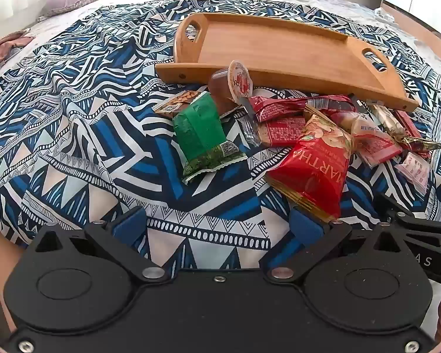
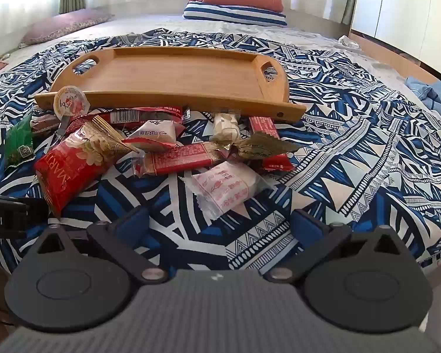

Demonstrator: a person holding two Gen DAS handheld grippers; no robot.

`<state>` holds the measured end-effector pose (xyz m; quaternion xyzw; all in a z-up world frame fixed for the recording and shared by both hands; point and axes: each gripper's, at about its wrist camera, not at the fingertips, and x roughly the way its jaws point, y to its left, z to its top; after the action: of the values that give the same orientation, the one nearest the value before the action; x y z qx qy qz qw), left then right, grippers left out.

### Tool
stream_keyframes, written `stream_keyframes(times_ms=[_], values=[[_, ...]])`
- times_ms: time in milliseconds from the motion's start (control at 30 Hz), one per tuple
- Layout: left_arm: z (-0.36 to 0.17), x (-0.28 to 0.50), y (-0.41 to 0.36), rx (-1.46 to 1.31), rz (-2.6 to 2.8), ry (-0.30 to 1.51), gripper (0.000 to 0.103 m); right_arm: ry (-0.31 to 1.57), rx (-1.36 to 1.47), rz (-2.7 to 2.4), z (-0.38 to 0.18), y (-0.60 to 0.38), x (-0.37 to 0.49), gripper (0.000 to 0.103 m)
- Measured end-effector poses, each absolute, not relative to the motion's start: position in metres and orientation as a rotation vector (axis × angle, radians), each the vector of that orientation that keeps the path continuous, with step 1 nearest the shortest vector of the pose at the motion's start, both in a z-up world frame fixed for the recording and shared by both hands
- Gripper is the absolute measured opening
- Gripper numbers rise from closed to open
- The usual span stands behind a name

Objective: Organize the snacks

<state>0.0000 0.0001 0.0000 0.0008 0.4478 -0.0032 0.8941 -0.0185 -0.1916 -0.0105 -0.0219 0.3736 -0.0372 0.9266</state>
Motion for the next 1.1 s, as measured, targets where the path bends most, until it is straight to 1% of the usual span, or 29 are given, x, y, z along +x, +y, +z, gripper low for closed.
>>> stream_keyframes(times_ms=[1100], values=[[0.0000, -0.0003, -0.0001, 0.003, -0.006, 0.923, 0.103, 0.758, -0.050, -0.078, -0.0113, -0.1906, -0.0199, 0.103]])
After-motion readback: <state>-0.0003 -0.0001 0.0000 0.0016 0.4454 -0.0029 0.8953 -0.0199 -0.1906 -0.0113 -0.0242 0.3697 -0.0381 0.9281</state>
